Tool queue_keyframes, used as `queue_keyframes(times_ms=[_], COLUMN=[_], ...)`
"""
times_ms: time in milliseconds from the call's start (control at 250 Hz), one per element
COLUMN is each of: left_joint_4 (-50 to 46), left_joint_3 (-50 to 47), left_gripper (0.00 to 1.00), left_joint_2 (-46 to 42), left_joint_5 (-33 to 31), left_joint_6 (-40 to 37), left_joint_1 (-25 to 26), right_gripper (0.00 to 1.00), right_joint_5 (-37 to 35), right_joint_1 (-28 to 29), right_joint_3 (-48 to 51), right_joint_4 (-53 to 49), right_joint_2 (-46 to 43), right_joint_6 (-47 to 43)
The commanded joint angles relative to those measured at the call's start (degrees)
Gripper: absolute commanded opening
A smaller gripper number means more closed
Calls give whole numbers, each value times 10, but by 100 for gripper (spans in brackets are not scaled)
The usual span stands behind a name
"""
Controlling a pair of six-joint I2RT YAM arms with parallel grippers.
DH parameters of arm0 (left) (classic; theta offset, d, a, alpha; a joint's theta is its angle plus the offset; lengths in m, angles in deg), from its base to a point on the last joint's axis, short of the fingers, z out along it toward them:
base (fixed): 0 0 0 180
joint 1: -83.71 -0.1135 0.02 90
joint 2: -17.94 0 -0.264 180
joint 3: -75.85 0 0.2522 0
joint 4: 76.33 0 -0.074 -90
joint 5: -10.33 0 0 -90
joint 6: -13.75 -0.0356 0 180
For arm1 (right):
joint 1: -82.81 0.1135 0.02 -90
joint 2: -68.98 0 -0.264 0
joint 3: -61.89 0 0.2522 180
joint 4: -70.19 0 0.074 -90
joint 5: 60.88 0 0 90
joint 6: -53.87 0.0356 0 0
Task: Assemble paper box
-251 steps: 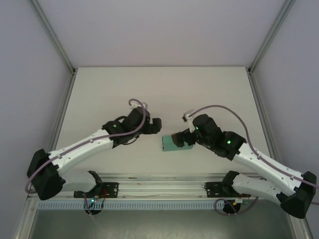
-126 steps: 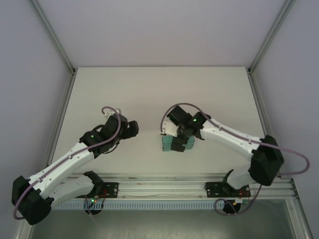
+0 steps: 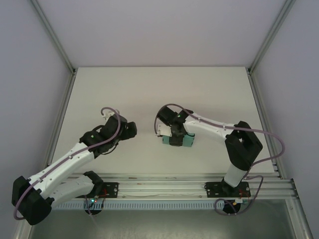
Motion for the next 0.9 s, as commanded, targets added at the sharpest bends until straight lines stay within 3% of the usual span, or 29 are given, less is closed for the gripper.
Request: queue_keyframes(times_ms=[0,200,380,428,652,847,895], left_joint_4=[-23,-32,-45,-49,-58,-43,-39], left_joint_3=[-14,-25,-27,-26,-19,-16,-13], left_gripper=[100,100,100,100,100,100,100], left_joint_2=[-22,-45,-60,-64,-75,-71,-69], left_joint_5=[-23,-29,-24,-24,-20,3,8], left_joint_6=[2,17,21,22,17,9,5], left_joint_1=[-4,-4,-4,-4,-4,-4,-4], right_gripper=[63,61,62,62,83,100,100], right_joint_5=[-100,-236,-296,-298,-278,-186,-157], right_joint_1=[7,32,54,60,89,110,114], right_joint_3=[5,25,20,20,28,31,31], right_joint_4=[68,203,243,244,182,98,79], right_joint_2=[0,26,66,69,44,-6,-19], right_joint_6=[-7,-50,-82,-84,-35,38,55])
